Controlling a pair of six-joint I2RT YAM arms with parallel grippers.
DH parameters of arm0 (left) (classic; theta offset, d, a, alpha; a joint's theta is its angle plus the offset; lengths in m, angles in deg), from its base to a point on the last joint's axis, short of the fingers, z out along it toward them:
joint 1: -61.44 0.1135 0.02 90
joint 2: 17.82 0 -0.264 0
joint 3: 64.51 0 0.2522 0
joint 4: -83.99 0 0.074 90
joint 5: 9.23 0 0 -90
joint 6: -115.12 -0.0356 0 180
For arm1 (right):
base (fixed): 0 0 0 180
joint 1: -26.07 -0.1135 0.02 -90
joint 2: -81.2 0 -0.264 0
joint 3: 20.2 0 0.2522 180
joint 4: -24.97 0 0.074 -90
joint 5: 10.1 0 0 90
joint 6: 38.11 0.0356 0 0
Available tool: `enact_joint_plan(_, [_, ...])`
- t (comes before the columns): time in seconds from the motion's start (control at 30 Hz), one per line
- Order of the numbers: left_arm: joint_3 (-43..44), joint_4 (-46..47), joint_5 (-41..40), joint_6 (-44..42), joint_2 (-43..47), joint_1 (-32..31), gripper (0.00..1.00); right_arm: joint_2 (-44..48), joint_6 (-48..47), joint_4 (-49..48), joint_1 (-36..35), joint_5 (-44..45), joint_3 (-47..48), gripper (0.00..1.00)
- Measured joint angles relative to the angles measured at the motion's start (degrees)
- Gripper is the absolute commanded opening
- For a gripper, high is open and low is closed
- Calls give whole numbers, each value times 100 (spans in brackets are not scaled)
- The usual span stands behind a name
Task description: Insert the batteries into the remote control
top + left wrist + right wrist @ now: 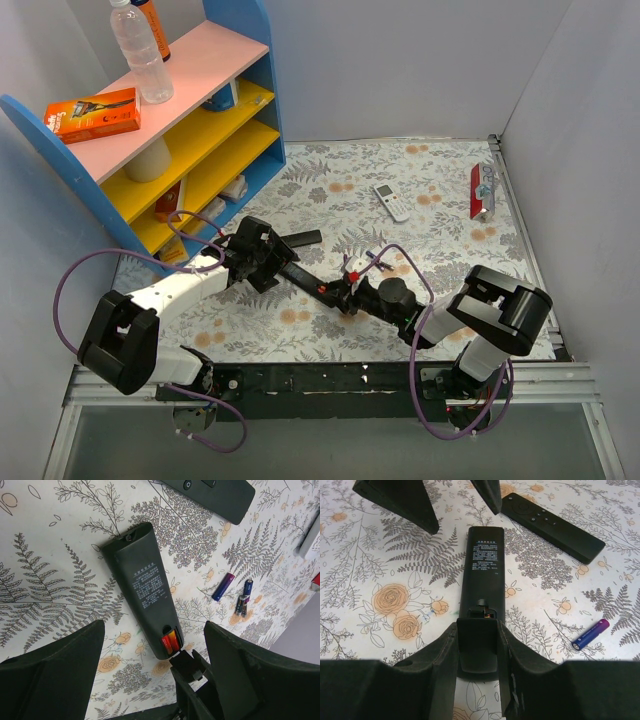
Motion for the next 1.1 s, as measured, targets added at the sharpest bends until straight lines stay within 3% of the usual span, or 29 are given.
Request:
enact_joint_plan(1.0, [0,-13,-2,2,48,0,81,-251,-76,-50,-107,186,125,2])
enact_joint_plan(1.1, [0,-39,-2,2,98,0,81,-251,-76,-50,-107,188,127,8])
